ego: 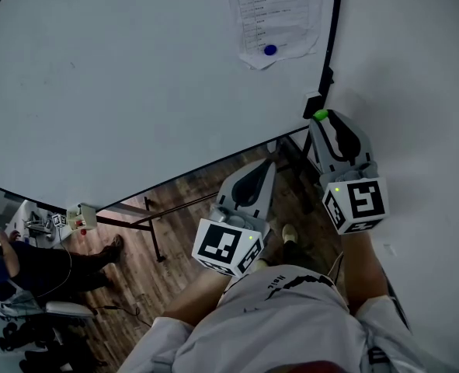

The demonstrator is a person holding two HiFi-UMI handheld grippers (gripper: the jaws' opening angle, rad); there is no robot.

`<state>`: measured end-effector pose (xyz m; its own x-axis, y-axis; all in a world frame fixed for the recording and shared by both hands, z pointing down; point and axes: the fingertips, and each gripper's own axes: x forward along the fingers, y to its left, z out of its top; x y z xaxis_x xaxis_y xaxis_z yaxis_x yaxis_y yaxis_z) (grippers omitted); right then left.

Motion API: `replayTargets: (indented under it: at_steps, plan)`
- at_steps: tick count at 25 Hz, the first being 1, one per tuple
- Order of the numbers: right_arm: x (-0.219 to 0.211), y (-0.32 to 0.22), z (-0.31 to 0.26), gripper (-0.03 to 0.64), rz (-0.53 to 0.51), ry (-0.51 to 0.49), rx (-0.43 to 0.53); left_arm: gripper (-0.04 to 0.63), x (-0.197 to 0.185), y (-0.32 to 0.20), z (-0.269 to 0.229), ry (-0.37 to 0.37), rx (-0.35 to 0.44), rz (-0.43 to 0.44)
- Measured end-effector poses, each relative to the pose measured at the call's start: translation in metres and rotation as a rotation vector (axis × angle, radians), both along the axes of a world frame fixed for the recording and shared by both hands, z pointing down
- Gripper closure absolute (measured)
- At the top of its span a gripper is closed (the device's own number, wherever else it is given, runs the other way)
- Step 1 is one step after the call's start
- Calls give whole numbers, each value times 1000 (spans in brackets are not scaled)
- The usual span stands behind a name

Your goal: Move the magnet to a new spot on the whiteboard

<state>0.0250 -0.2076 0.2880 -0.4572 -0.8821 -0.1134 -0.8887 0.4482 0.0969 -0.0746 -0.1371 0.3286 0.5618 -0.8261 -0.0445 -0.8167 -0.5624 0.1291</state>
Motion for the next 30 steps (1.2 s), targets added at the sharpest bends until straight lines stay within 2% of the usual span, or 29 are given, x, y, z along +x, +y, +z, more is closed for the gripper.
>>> replayTargets:
  at_steps: [18,30]
  plan:
    - [-24,28,-2,488,-29,11,5,584,-15,28,-6,6,14,-13]
    - [-60,-31,38,488,-105,-5,-75,584,-33,-5,13,-4,-23,-85]
